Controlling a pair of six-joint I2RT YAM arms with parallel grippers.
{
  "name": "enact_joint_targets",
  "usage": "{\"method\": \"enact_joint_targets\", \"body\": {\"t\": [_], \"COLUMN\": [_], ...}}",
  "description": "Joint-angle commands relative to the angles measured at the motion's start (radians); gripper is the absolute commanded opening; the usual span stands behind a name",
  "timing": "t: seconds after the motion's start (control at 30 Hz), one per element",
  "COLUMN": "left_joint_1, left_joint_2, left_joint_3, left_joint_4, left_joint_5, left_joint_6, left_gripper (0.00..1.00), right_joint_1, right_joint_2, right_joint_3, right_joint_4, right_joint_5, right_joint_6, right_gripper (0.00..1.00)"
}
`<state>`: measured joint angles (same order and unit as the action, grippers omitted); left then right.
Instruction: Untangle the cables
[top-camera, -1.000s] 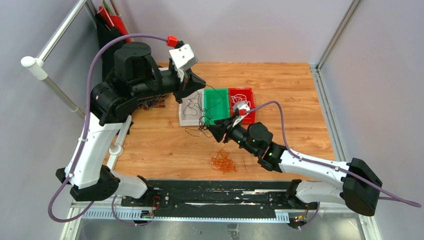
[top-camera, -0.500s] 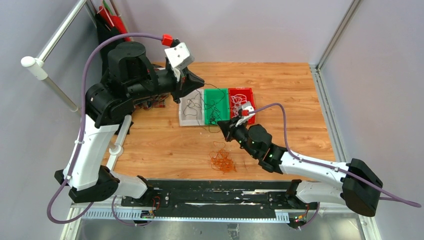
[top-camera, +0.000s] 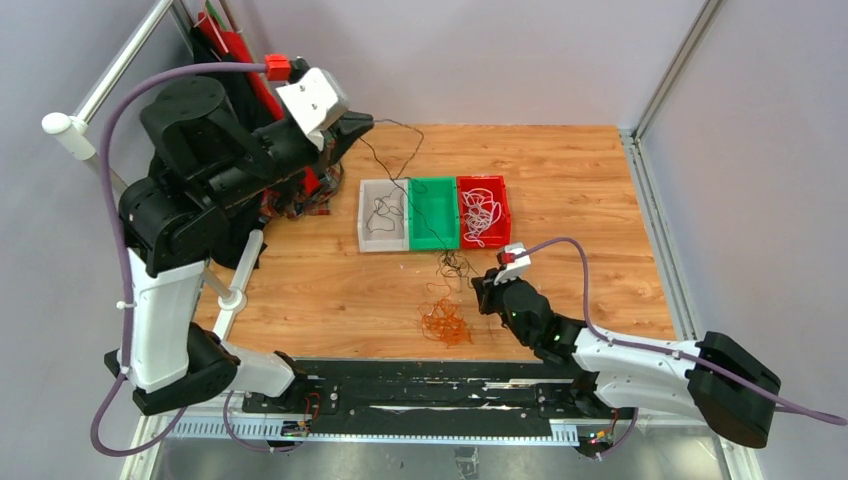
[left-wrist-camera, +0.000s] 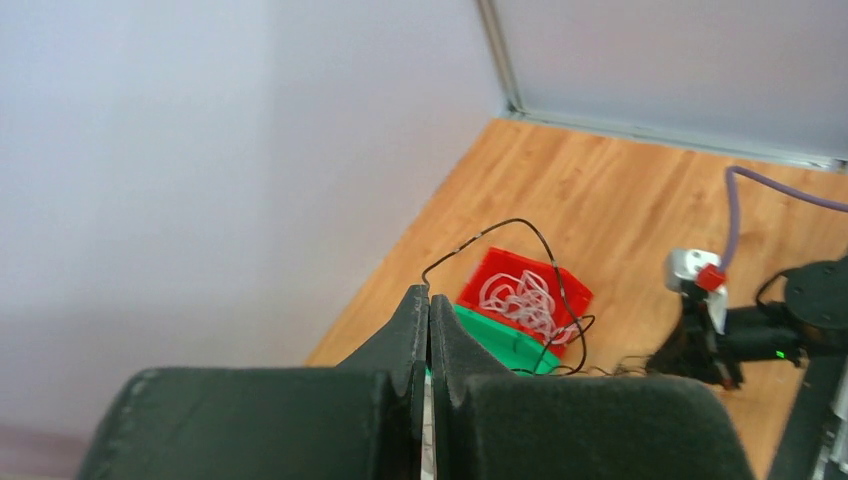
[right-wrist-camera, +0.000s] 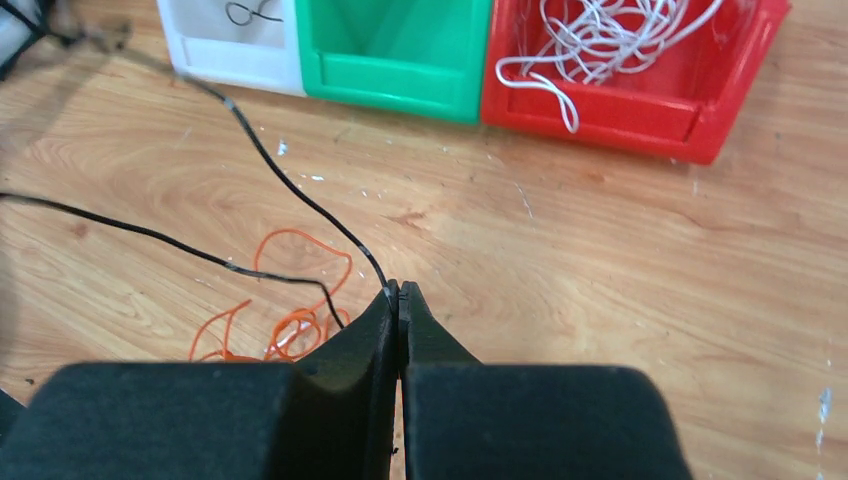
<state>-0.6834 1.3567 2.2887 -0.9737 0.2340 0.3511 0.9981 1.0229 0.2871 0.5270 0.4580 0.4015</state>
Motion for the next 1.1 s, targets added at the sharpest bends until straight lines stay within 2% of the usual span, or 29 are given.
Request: {"method": "enact_joint_targets", "body": {"t": [0.0,0.2,0.43,0.67,0.83,1.07], "left_joint_1": [0.004,0.004,0.004,0.004,0.004,0.004], "left_joint_2": [0.002,-0.019,-0.072,-0.071,-0.096,-0.097], "left_joint_3": [0.066,0.058,-0.054,-0.022,-0.083,-0.070], "left_joint_4": [0.092,0.236,0.530,0.784,1.092,1.291], "left_joint_5": [-0.131,-0.257,-0.469,-0.545,-0.563,-0.530], "left_joint_6": [0.093,0.177,0.263,0.462,0.665,0.778], "left_gripper": [0.00,0.00,0.00,0.01,0.00,0.00], "right_joint_1": [-0.013,-0.013,-0.013,-0.013,-0.016,-0.029], "right_joint_2": [-0.028,-0.035,-0.030,0.003,0.044,0.095], "right_joint_3": [-0.041,-0.067,-0.067,-0.054,-0.020,0.034], "right_joint_4": [-0.078,-0.156,-0.272,-0.358,-0.463,-0.602], "right_joint_5": [0.061,0.104,0.190,0.239,0.302,0.377], "right_joint_6": [0.061,0.096,0.156,0.209,0.257,0.349], "right_gripper": [0.01,0.01,0.01,0.01,0.01,0.01]}}
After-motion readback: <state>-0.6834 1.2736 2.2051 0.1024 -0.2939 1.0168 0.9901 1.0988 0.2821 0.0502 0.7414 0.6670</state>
